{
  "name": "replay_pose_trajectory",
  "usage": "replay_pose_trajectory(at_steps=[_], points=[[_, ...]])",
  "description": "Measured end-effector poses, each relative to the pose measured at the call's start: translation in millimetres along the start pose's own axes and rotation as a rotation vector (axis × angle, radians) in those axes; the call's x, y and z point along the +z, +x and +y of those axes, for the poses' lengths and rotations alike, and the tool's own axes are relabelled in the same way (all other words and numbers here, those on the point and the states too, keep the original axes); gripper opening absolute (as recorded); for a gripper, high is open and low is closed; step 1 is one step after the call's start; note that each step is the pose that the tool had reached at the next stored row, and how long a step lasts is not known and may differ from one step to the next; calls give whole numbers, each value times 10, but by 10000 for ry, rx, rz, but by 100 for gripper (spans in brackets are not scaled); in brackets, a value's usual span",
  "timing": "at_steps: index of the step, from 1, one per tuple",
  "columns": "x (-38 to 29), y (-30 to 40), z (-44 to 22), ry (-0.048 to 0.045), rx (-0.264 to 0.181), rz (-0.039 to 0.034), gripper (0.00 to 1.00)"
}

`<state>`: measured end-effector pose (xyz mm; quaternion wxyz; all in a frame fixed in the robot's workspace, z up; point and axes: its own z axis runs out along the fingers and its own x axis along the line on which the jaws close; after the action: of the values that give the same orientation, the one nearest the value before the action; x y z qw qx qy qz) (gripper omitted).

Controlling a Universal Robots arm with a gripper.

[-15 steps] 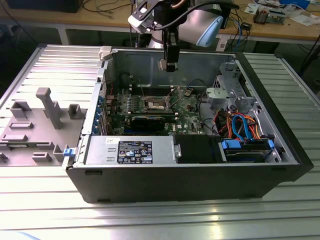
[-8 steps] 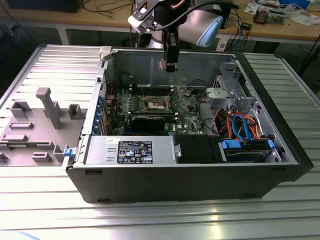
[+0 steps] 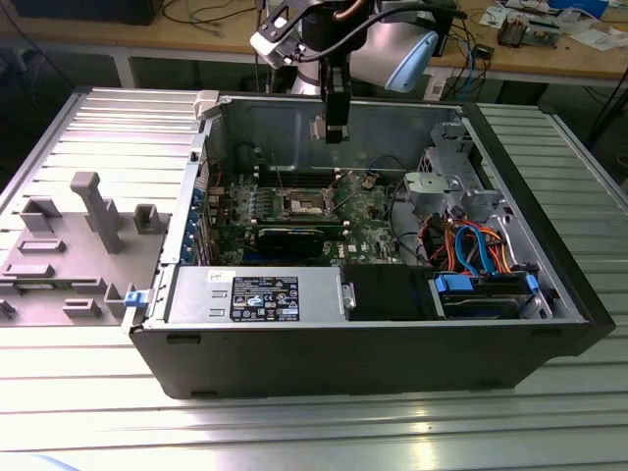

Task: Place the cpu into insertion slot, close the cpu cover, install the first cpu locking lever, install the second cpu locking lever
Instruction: 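Place the cpu into insertion slot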

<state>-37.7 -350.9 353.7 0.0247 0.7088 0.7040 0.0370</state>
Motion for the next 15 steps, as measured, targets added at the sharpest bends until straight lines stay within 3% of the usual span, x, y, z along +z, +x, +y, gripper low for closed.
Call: replay_pose_trajectory(at_steps=[15], points=[[14, 0, -1, -3, 178, -15, 54]])
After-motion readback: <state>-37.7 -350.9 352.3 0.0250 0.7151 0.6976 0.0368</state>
